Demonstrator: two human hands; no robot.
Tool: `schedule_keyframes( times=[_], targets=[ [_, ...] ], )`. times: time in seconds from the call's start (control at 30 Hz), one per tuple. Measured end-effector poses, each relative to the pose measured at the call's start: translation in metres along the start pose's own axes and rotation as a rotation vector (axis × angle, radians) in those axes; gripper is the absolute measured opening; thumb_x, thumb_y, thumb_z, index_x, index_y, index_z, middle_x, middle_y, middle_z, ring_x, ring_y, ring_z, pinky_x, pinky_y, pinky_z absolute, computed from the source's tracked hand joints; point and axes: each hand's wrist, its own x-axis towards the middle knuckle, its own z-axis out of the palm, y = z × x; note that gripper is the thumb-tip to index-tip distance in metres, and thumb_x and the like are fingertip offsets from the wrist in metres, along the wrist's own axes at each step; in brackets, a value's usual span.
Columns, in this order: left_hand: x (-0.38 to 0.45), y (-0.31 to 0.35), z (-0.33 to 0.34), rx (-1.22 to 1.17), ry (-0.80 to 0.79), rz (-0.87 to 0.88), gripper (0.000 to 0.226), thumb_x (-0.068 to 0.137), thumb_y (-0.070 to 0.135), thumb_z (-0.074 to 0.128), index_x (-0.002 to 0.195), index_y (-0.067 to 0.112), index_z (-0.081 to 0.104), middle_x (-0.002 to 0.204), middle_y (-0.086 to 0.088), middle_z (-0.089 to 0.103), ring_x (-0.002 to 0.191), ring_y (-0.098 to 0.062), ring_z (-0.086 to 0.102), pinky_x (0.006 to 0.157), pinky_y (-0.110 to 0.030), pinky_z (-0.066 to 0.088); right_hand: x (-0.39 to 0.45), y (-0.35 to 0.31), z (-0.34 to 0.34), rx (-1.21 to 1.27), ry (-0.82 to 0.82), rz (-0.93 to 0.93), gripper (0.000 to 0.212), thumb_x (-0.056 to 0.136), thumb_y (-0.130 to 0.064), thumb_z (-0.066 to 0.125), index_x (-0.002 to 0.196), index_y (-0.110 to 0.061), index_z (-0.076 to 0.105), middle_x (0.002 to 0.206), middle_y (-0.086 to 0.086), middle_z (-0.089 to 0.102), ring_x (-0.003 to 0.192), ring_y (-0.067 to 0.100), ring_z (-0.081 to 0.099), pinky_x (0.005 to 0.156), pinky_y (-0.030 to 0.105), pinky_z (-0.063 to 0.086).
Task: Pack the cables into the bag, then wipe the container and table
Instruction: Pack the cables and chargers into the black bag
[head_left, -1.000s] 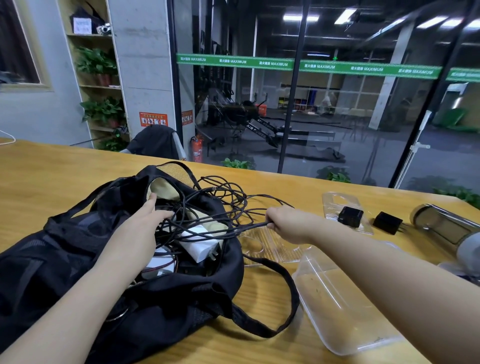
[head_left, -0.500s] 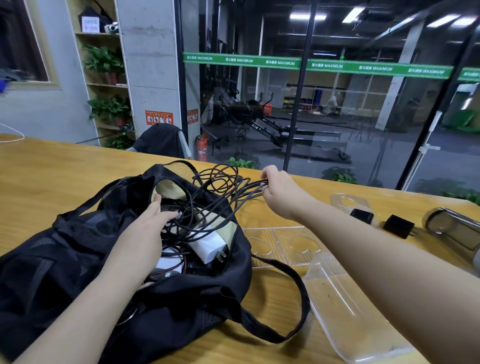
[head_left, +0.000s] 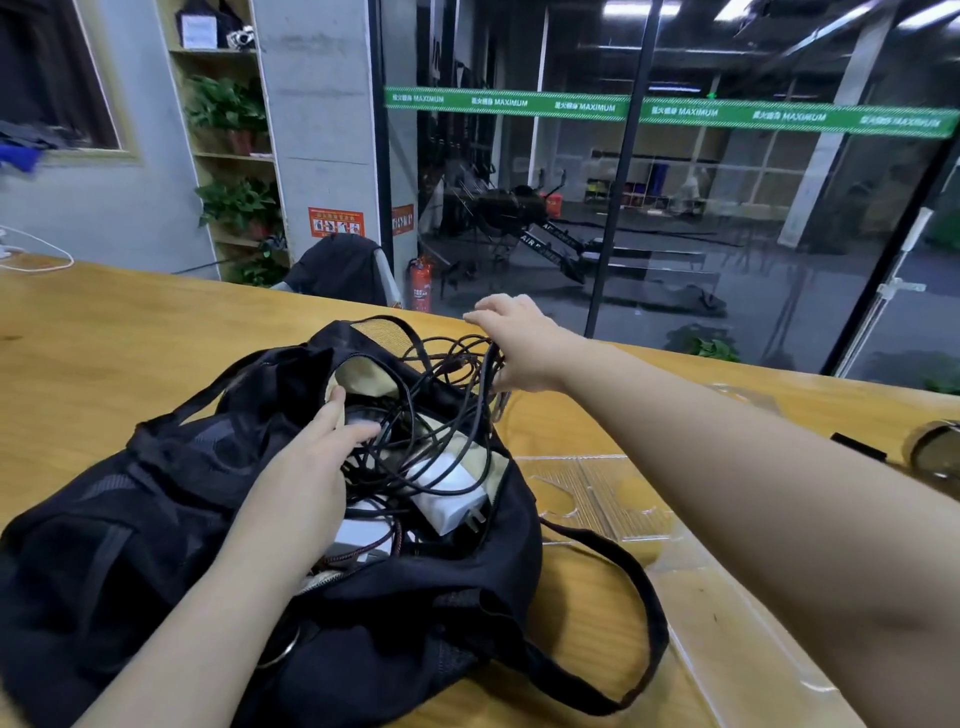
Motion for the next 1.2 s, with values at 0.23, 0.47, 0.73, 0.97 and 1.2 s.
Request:
schedule_keyframes(
  times=[0.23, 0.47, 0.73, 0.97, 1.2],
  targets=[
    [0.000, 0.000, -0.001, -0.014, 0.018, 0.030, 0.061, 0.080, -0.022, 0.039, 0.121, 0.019, 0.061, 0.153, 0.004, 0.023, 0.134, -0.007, 0.033, 0.084, -0.011, 0.031, 0.017, -0.003, 0.018, 0.134, -0.235, 0.111, 0.101, 0.079, -0.026, 0.073, 0.152, -0.026, 0.003, 0.157, 0.006, 0.018, 0.145, 0.030, 0.013, 0.110, 0.051, 0.031],
    [0.000, 0.001, -0.001, -0.019, 0.025, 0.022, 0.063, 0.079, -0.022, 0.040, 0.120, 0.020, 0.061, 0.152, 0.005, 0.025, 0.133, -0.011, 0.037, 0.079, -0.015, 0.037, 0.020, -0.018, 0.022, 0.145, -0.288, 0.082, 0.080, 0.082, -0.022, 0.066, 0.149, -0.021, 0.022, 0.142, 0.009, 0.043, 0.139, 0.034, 0.019, 0.103, 0.051, 0.037],
    [0.000, 0.002, -0.002, -0.022, 0.023, -0.003, 0.064, 0.079, -0.020, 0.041, 0.121, 0.023, 0.061, 0.152, 0.006, 0.025, 0.131, -0.013, 0.042, 0.074, -0.018, 0.039, 0.005, -0.016, 0.015, 0.080, -0.131, 0.026, 0.039, 0.085, -0.031, 0.066, 0.120, -0.019, 0.057, 0.103, 0.003, 0.059, 0.105, 0.021, 0.038, 0.085, 0.041, 0.048],
    [-0.003, 0.005, -0.006, -0.012, 0.023, 0.018, 0.060, 0.078, -0.020, 0.044, 0.117, 0.022, 0.062, 0.152, 0.003, 0.028, 0.124, -0.019, 0.050, 0.063, -0.032, 0.051, -0.022, -0.011, -0.005, 0.104, -0.110, -0.040, 0.019, 0.088, -0.015, 0.060, 0.107, -0.016, 0.057, 0.102, 0.002, 0.058, 0.095, 0.024, 0.054, 0.073, 0.029, 0.041],
    [-0.009, 0.008, -0.016, -0.006, 0.092, 0.050, 0.063, 0.074, -0.019, 0.051, 0.126, 0.018, 0.055, 0.153, 0.006, 0.022, 0.070, -0.021, 0.060, 0.046, -0.027, 0.044, -0.045, -0.010, -0.019, -0.015, 0.014, -0.063, 0.033, 0.093, -0.006, 0.054, 0.119, -0.024, 0.064, 0.104, 0.002, 0.069, 0.096, 0.025, 0.063, 0.082, 0.033, 0.051]
  ],
)
